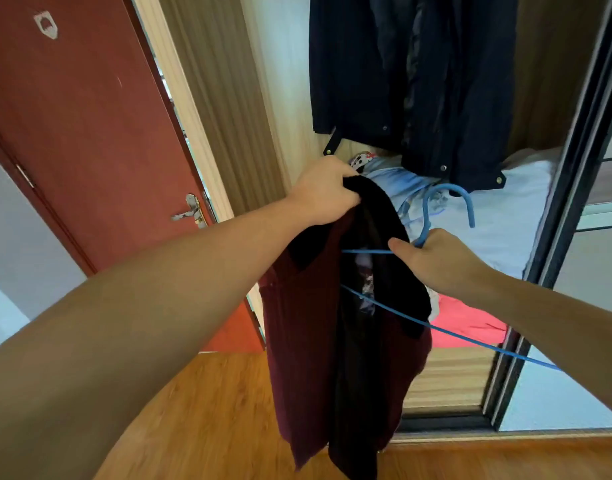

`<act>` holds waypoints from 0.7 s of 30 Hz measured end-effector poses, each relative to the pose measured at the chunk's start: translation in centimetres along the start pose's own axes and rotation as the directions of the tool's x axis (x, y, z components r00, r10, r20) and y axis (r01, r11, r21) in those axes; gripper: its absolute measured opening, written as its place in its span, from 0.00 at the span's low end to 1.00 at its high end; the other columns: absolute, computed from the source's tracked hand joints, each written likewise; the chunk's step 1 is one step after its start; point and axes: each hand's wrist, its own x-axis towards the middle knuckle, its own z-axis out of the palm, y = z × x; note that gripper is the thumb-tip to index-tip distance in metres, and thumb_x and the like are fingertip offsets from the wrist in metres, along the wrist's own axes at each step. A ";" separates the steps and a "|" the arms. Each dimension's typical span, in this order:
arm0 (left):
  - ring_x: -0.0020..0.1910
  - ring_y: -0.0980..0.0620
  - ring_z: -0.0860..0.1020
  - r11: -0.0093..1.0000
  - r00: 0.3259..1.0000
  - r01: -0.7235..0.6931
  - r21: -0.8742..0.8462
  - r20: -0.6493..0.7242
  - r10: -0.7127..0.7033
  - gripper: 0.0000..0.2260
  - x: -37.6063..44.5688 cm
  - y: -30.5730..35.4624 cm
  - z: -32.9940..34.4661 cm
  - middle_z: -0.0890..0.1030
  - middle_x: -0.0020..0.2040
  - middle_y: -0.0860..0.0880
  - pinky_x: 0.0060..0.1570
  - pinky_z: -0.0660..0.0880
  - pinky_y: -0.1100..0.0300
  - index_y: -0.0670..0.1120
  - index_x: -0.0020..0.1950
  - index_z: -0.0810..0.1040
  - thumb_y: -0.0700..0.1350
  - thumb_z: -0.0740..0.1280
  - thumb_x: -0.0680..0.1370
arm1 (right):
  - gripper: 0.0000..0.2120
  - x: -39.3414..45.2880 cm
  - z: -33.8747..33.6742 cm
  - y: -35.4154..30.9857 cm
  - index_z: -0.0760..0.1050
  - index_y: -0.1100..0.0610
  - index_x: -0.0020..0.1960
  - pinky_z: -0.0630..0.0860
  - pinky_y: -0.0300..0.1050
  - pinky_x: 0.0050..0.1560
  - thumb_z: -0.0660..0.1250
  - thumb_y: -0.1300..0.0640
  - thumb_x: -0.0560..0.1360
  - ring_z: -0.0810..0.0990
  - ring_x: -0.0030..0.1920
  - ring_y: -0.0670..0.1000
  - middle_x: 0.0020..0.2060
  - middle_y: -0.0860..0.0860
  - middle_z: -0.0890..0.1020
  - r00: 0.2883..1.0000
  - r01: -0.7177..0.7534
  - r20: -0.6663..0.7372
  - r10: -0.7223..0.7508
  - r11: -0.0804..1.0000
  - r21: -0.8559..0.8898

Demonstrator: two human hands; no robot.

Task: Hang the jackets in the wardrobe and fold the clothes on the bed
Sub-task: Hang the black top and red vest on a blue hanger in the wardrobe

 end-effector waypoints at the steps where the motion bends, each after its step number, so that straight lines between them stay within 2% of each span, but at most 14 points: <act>1: 0.35 0.52 0.76 1.000 1.000 -0.013 -0.013 0.007 0.013 0.06 0.0 0.6 0.3 0.82 0.37 0.39 0.37 0.73 0.52 0.35 0.42 0.83 0.37 0.68 0.72 | 0.27 0.2 0.2 -0.1 0.56 0.54 0.26 0.57 0.39 0.20 0.63 0.46 0.77 0.59 0.14 0.46 0.12 0.45 0.58 1.000 -0.023 -0.002 0.023 0.998 0.053; 3: 0.36 0.49 0.79 0.999 0.999 -0.029 -0.033 0.015 0.029 0.07 -0.1 1.2 0.5 0.83 0.40 0.38 0.40 0.74 0.50 0.34 0.43 0.82 0.38 0.68 0.73 | 0.26 0.5 0.7 -0.1 0.56 0.54 0.26 0.57 0.39 0.19 0.64 0.48 0.77 0.58 0.14 0.45 0.14 0.44 0.58 0.999 -0.035 -0.003 0.036 0.991 0.131; 6: 0.44 0.42 0.81 0.999 0.998 -0.031 -0.037 0.045 0.032 0.07 -0.2 1.1 0.3 0.84 0.42 0.39 0.44 0.75 0.49 0.36 0.45 0.83 0.38 0.68 0.73 | 0.25 0.7 1.3 0.0 0.61 0.53 0.23 0.59 0.38 0.20 0.66 0.50 0.75 0.61 0.15 0.44 0.13 0.43 0.61 0.998 -0.062 0.010 0.062 0.957 0.282; 8: 0.43 0.47 0.81 0.998 0.995 -0.020 -0.053 0.095 0.025 0.07 -0.5 1.0 0.3 0.84 0.43 0.41 0.44 0.75 0.53 0.39 0.46 0.84 0.39 0.68 0.74 | 0.27 0.9 0.5 0.2 0.65 0.54 0.19 0.59 0.38 0.21 0.67 0.53 0.74 0.62 0.16 0.44 0.14 0.44 0.62 0.995 -0.085 -0.002 0.096 0.887 0.453; 10: 0.38 0.54 0.79 0.998 0.988 -0.019 -0.065 0.150 0.028 0.07 -1.1 1.0 0.5 0.84 0.43 0.44 0.41 0.74 0.57 0.41 0.47 0.84 0.41 0.66 0.75 | 0.28 1.1 -1.1 0.6 0.61 0.53 0.18 0.55 0.36 0.18 0.67 0.56 0.74 0.57 0.18 0.45 0.17 0.45 0.60 0.995 -0.082 0.000 0.099 0.829 0.553; 13: 0.44 0.54 0.80 0.999 0.961 0.006 -0.032 0.276 0.003 0.08 -1.4 1.4 0.9 0.84 0.46 0.47 0.46 0.76 0.57 0.45 0.49 0.83 0.44 0.65 0.76 | 0.29 1.1 -2.8 1.2 0.59 0.51 0.17 0.51 0.32 0.19 0.66 0.56 0.74 0.54 0.18 0.46 0.18 0.46 0.58 0.993 -0.101 0.016 0.113 0.801 0.590; 15: 0.48 0.48 0.80 1.000 0.932 -0.010 0.011 0.363 0.005 0.10 -1.4 2.1 1.5 0.83 0.48 0.43 0.50 0.75 0.50 0.40 0.51 0.81 0.44 0.64 0.76 | 0.29 1.0 -2.9 1.7 0.59 0.51 0.18 0.51 0.31 0.19 0.65 0.58 0.74 0.54 0.17 0.46 0.17 0.47 0.58 0.990 -0.122 0.025 0.137 0.774 0.621; 17: 0.43 0.44 0.79 0.999 0.933 -0.002 -0.050 0.358 0.020 0.11 -1.6 2.6 2.3 0.81 0.44 0.39 0.46 0.74 0.47 0.33 0.49 0.78 0.41 0.63 0.76 | 0.24 1.0 -2.9 1.9 0.59 0.51 0.23 0.51 0.31 0.20 0.65 0.59 0.73 0.54 0.18 0.47 0.18 0.47 0.58 0.984 -0.148 0.018 0.177 0.758 0.636; 18: 0.40 0.45 0.77 0.996 0.942 -0.005 -0.091 0.333 0.035 0.10 -1.6 2.9 2.6 0.79 0.41 0.39 0.43 0.71 0.49 0.31 0.47 0.76 0.39 0.63 0.75 | 0.22 1.1 -2.9 2.0 0.59 0.52 0.25 0.51 0.31 0.20 0.65 0.59 0.72 0.54 0.18 0.47 0.18 0.47 0.58 0.980 -0.155 0.004 0.198 0.753 0.639; 21: 0.34 0.51 0.71 0.990 0.941 -0.054 -0.133 0.324 0.095 0.11 -1.0 4.1 2.9 0.73 0.34 0.46 0.38 0.66 0.53 0.36 0.38 0.73 0.44 0.64 0.72 | 0.19 1.7 -4.0 1.9 0.59 0.52 0.27 0.52 0.34 0.20 0.65 0.58 0.71 0.55 0.18 0.47 0.18 0.47 0.58 0.971 -0.143 -0.066 0.229 0.781 0.608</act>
